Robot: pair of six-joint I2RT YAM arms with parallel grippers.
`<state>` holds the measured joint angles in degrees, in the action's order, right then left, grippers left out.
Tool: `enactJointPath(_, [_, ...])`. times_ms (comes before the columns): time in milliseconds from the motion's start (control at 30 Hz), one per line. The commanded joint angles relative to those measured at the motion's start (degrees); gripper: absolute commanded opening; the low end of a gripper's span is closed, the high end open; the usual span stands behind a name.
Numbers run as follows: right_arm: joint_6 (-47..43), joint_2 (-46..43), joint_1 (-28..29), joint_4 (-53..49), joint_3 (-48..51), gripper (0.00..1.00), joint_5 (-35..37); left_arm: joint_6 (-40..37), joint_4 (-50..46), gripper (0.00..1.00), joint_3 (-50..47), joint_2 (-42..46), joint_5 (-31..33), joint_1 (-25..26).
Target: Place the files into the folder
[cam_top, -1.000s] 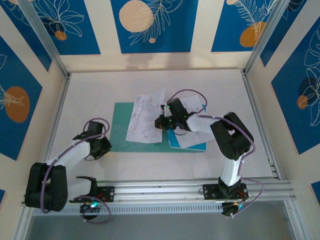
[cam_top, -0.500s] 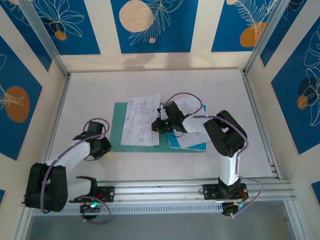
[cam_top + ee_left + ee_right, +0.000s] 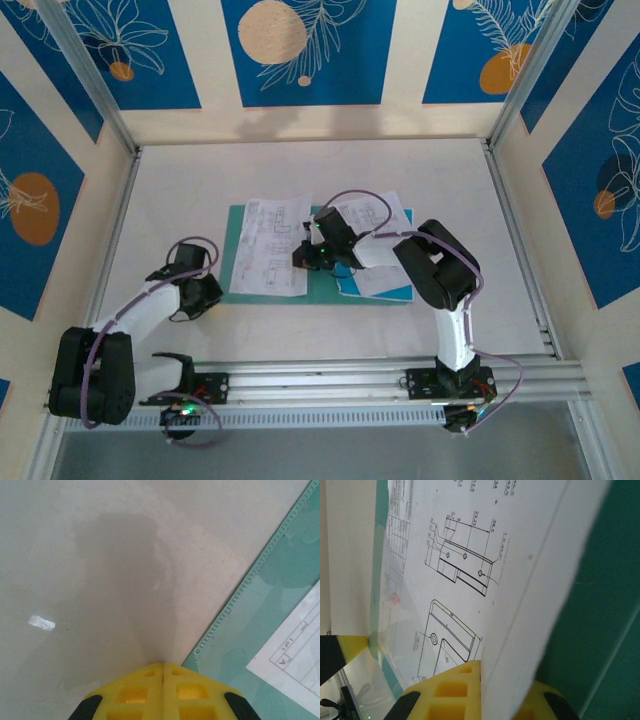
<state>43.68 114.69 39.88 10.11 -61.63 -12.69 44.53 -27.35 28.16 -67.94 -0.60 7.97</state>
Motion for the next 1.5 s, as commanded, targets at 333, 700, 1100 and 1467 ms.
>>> enactJointPath(333, [2.14, 2.17, 2.12, 2.42, -1.97, 0.00, -1.29, 0.07, 1.03, 0.00, -1.91, -0.69, -1.11, -0.74])
enactJointPath(700, [2.61, 3.43, 3.39, 2.28, -3.19, 0.00, -1.22, 0.03, 1.21, 0.00, -1.90, -0.79, -1.24, -0.75])
enactJointPath(1100, [2.07, 4.05, 4.05, 2.11, -3.51, 0.00, -2.41, -0.04, 1.61, 0.00, -1.96, -0.96, -1.51, -0.68])
enactJointPath(1467, [2.37, 4.08, 4.66, 2.20, -3.17, 0.00, -2.57, 0.09, 1.53, 0.00, -1.86, -0.79, -1.82, -0.72])
